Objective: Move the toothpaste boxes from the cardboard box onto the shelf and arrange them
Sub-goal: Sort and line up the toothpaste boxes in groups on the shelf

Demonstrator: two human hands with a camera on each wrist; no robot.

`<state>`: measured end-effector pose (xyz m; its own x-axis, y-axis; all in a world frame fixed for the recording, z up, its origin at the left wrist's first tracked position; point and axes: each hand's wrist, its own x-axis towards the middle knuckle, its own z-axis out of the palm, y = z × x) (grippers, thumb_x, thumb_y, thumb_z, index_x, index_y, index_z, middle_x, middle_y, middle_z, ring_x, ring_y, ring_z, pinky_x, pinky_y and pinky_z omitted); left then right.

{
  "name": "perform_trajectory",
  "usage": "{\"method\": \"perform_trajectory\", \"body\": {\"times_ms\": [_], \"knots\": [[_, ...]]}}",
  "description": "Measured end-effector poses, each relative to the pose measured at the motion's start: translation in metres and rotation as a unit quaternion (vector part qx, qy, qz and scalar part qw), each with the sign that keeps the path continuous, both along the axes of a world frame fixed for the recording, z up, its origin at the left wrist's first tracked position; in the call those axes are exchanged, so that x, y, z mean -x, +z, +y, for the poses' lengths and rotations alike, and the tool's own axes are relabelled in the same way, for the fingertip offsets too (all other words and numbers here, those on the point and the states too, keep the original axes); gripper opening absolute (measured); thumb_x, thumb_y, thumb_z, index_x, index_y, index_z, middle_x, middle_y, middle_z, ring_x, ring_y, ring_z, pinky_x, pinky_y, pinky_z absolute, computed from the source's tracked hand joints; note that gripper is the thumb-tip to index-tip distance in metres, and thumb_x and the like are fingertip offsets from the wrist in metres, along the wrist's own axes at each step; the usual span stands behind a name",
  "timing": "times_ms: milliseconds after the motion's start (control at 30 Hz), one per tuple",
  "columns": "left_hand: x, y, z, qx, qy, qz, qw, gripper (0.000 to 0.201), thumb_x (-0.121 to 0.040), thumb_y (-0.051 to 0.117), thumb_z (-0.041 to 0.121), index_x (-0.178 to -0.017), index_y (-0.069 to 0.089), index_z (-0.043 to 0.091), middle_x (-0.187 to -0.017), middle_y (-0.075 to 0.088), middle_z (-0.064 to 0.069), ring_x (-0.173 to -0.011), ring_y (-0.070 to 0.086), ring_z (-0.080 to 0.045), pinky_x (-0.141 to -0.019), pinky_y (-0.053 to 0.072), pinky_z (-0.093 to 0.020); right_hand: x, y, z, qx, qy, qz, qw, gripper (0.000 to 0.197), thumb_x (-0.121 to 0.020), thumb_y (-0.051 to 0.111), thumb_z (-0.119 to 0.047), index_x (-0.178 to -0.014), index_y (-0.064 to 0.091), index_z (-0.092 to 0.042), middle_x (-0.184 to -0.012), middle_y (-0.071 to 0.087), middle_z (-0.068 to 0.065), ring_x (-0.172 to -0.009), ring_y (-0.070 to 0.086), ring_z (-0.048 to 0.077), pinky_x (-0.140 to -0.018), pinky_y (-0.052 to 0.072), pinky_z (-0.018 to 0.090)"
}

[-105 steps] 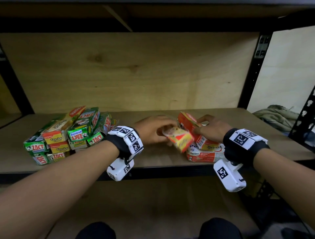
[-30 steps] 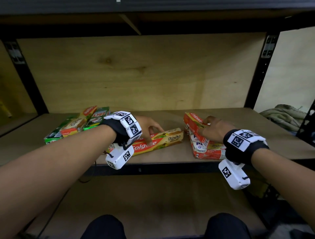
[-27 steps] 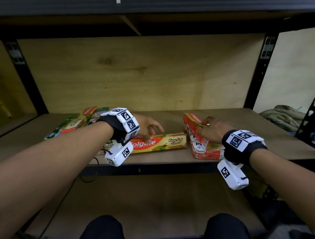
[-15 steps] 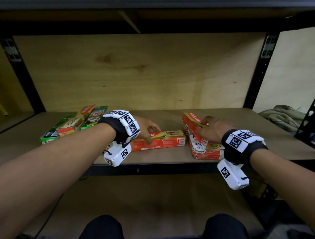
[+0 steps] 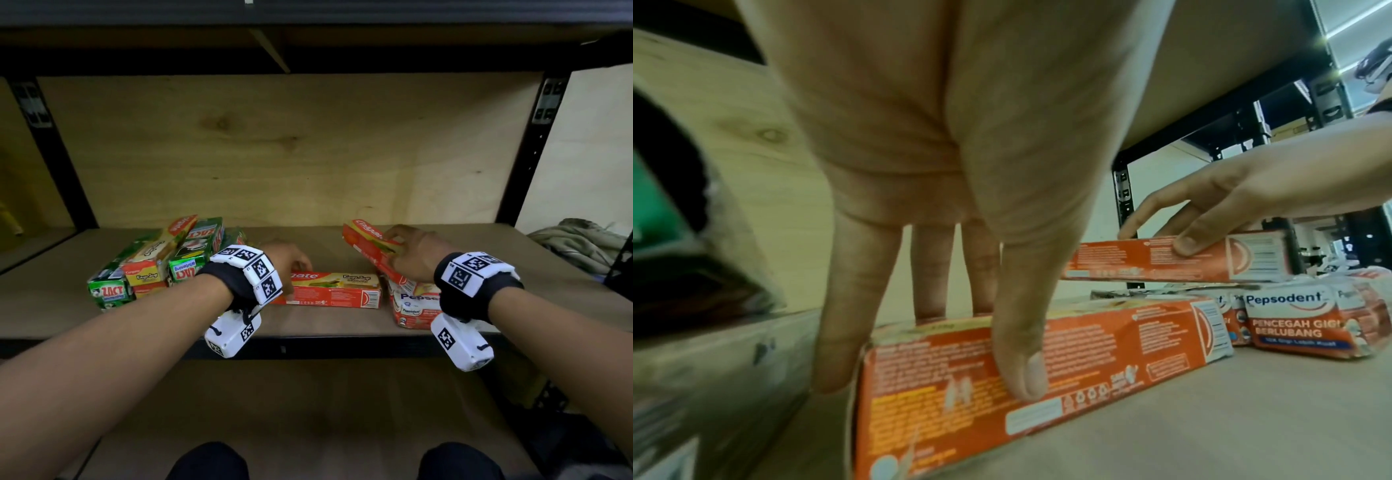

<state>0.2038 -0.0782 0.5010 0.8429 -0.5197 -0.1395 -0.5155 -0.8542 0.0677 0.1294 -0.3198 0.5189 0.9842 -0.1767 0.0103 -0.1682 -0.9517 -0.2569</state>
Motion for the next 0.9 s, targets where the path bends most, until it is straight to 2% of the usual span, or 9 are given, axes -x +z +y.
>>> {"method": "perform_trajectory", "body": {"times_ms": [100, 200, 267, 367, 433, 600, 700, 833, 900], "knots": [[0.000, -0.007, 0.001, 0.014, 0.040, -0.040, 0.998, 0.058, -0.067, 0.086, 0.020, -0.122, 0.068, 0.023, -0.119, 0.068, 0.001, -0.107, 0.064, -0.020, -0.090, 0.052, -0.030, -0.012, 0.008, 0.012, 0.030, 0.051, -0.006, 0.998, 0.057, -0.087, 0.058, -0.048, -0.141, 0.039, -0.042, -0.125, 0.060, 0.002, -0.091, 0.064, 0.020, -0.083, 0.057, 0.035], [0.002, -0.013, 0.005, 0.041, 0.067, -0.069, 0.995, 0.055, -0.063, 0.086, 0.021, -0.115, 0.067, 0.023, -0.116, 0.066, -0.001, -0.100, 0.063, -0.023, -0.088, 0.055, -0.037, -0.028, 0.011, 0.023, 0.051, 0.098, -0.004, 0.994, 0.058, -0.087, 0.060, -0.042, -0.140, 0.039, -0.045, -0.129, 0.058, 0.001, -0.093, 0.062, 0.020, -0.080, 0.055, 0.032], [0.004, -0.015, 0.008, 0.064, 0.073, -0.074, 0.993, 0.074, -0.064, 0.085, 0.018, -0.130, 0.055, 0.026, -0.124, 0.057, -0.003, -0.108, 0.060, -0.027, -0.092, 0.053, -0.041, -0.040, 0.010, 0.032, 0.067, 0.132, 0.016, 0.989, 0.059, -0.089, 0.061, -0.037, -0.143, 0.038, -0.044, -0.133, 0.055, 0.001, -0.097, 0.059, 0.020, -0.079, 0.052, 0.030], [0.007, -0.017, 0.011, 0.086, 0.066, -0.091, 0.990, 0.098, -0.062, 0.087, 0.016, -0.146, 0.036, 0.028, -0.136, 0.042, -0.009, -0.119, 0.053, -0.033, -0.097, 0.050, -0.045, -0.055, 0.004, 0.042, 0.089, 0.179, 0.049, 0.979, 0.057, -0.091, 0.062, -0.034, -0.143, 0.040, -0.042, -0.142, 0.050, -0.003, -0.113, 0.056, 0.020, -0.088, 0.049, 0.029], [0.008, -0.016, 0.011, 0.091, 0.063, -0.092, 0.990, 0.094, -0.065, 0.085, 0.016, -0.145, 0.038, 0.032, -0.135, 0.040, -0.009, -0.118, 0.054, -0.034, -0.096, 0.051, -0.045, -0.061, 0.002, 0.047, 0.096, 0.200, 0.070, 0.972, 0.054, -0.092, 0.062, -0.035, -0.142, 0.043, -0.042, -0.142, 0.049, -0.006, -0.119, 0.053, 0.019, -0.089, 0.046, 0.028], [0.005, -0.016, 0.010, 0.064, 0.045, -0.088, 0.993, 0.075, -0.068, 0.085, 0.020, -0.136, 0.056, 0.033, -0.121, 0.050, -0.005, -0.111, 0.056, -0.029, -0.097, 0.049, -0.041, -0.072, 0.005, 0.046, 0.097, 0.224, 0.116, 0.963, 0.058, -0.092, 0.055, -0.015, -0.142, 0.045, -0.043, -0.138, 0.052, -0.010, -0.114, 0.055, 0.015, -0.086, 0.048, 0.028], [0.002, -0.015, 0.010, 0.043, 0.033, -0.081, 0.995, 0.073, -0.072, 0.083, 0.022, -0.138, 0.054, 0.033, -0.130, 0.059, -0.003, -0.116, 0.058, -0.026, -0.097, 0.049, -0.037, -0.077, 0.004, 0.043, 0.100, 0.231, 0.128, 0.959, 0.061, -0.091, 0.055, -0.011, -0.142, 0.046, -0.044, -0.141, 0.051, -0.011, -0.119, 0.053, 0.016, -0.096, 0.049, 0.031], [0.003, -0.013, 0.011, 0.019, 0.030, -0.063, 0.997, 0.078, -0.074, 0.082, 0.033, -0.144, 0.046, 0.034, -0.140, 0.056, 0.000, -0.123, 0.056, -0.024, -0.101, 0.048, -0.037, -0.080, 0.007, 0.049, 0.114, 0.236, 0.132, 0.956, 0.062, -0.091, 0.059, -0.013, -0.143, 0.044, -0.044, -0.143, 0.048, -0.010, -0.121, 0.052, 0.016, -0.095, 0.047, 0.029], [0.004, -0.012, 0.010, 0.019, 0.025, -0.054, 0.998, 0.079, -0.074, 0.080, 0.042, -0.144, 0.045, 0.033, -0.140, 0.056, 0.001, -0.122, 0.057, -0.022, -0.101, 0.048, -0.036, -0.081, 0.007, 0.054, 0.113, 0.242, 0.132, 0.954, 0.062, -0.091, 0.062, -0.015, -0.143, 0.044, -0.042, -0.142, 0.049, -0.010, -0.120, 0.052, 0.015, -0.089, 0.044, 0.027]]}}
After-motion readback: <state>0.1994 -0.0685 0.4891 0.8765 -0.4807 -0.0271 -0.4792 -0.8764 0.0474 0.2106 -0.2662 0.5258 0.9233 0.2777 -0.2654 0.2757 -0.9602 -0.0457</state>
